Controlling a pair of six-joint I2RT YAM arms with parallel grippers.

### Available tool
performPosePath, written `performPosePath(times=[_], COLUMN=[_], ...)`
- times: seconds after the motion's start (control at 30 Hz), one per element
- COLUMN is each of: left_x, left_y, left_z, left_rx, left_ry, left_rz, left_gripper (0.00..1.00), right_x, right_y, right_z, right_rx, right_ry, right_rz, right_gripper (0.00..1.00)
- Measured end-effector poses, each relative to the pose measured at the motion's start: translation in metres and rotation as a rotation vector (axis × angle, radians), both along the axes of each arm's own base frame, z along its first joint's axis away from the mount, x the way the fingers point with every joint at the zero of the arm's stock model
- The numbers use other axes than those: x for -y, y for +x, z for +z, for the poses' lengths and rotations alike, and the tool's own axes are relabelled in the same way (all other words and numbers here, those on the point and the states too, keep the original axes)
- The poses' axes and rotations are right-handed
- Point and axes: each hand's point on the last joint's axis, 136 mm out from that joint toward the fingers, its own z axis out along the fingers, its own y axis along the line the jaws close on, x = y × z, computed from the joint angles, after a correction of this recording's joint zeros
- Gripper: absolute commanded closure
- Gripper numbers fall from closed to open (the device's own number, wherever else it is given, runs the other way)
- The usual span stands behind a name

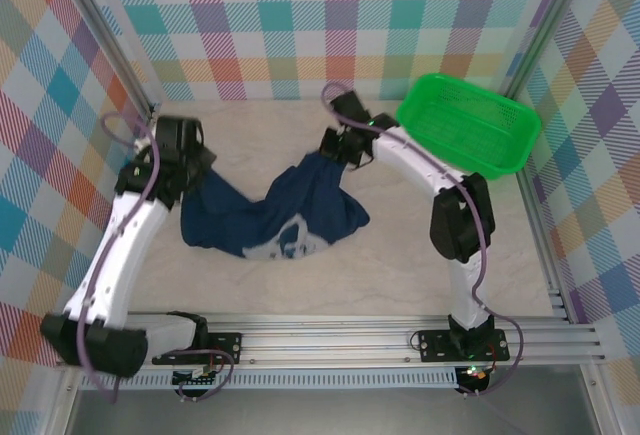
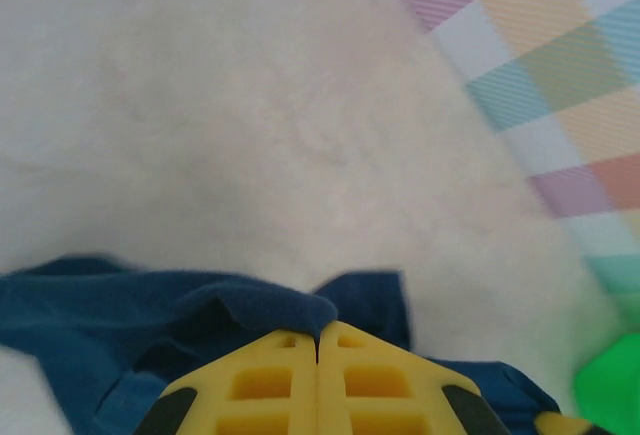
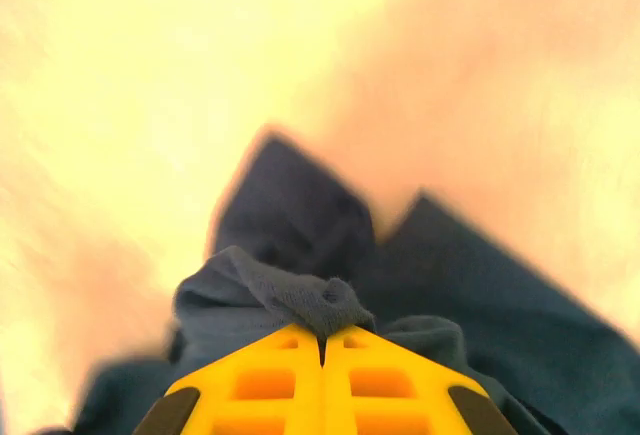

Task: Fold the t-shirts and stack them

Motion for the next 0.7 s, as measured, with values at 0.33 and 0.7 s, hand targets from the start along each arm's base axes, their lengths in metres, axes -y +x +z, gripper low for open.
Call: performPosePath(times=[0.33,0.7], left_x=[0.0,-0.022], left_y=[0.126,-0.009], left_z=[0.216,0.223], left_rx=[0.53,0.591], left_ry=[-0.076,-0.027], left_rz=[-0.075,-0.018], left_gripper=[1.0,1.0], right_x=[0.061,0.063], right_y=[0.086,0.017], right_z=[0.249,0.256], right_rx=[0.604,0.609], right_ry=[0.261,0.319], right_rz=[-0.023,0.123], right_gripper=[1.0,1.0])
